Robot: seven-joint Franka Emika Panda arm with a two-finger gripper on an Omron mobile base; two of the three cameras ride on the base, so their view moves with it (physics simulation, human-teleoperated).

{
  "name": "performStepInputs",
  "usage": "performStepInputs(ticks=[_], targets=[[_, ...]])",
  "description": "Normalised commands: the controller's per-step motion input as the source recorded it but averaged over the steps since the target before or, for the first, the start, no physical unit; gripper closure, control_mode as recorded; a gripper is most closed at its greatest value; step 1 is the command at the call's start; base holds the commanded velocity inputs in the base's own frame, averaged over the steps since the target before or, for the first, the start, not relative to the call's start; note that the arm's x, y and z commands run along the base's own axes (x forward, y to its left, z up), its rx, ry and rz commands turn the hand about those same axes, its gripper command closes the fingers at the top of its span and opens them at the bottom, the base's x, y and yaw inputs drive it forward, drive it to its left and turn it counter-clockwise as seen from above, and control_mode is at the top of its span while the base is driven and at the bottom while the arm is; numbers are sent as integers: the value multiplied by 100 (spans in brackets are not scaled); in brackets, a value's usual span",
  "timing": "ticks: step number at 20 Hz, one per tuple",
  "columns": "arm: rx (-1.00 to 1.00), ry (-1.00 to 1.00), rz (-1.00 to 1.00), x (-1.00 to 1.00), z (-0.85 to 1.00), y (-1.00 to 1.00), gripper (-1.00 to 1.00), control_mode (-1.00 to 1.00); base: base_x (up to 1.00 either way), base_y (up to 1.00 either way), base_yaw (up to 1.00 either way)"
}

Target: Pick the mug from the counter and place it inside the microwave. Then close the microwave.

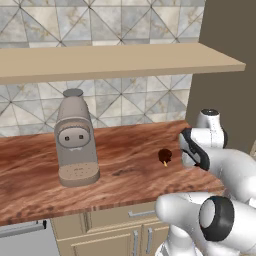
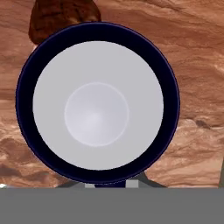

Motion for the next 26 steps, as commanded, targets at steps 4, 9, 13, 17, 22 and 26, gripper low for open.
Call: performStepInputs(ticks=[4, 9, 13, 17, 22, 26], targets=[[-9, -1, -2, -22, 69, 66, 100, -100, 0, 0, 0], [-3, 0, -5, -29, 54, 72, 100, -100, 0, 0, 0], [0, 0, -7, -23, 39, 61, 100, -100, 0, 0, 0], [1, 0, -2, -23, 41, 44, 100, -100, 0, 0, 0], [3, -1, 0, -23, 15, 22, 100, -100, 0, 0, 0], [9, -5, 0, -28, 0, 9, 100, -100, 0, 0, 0]])
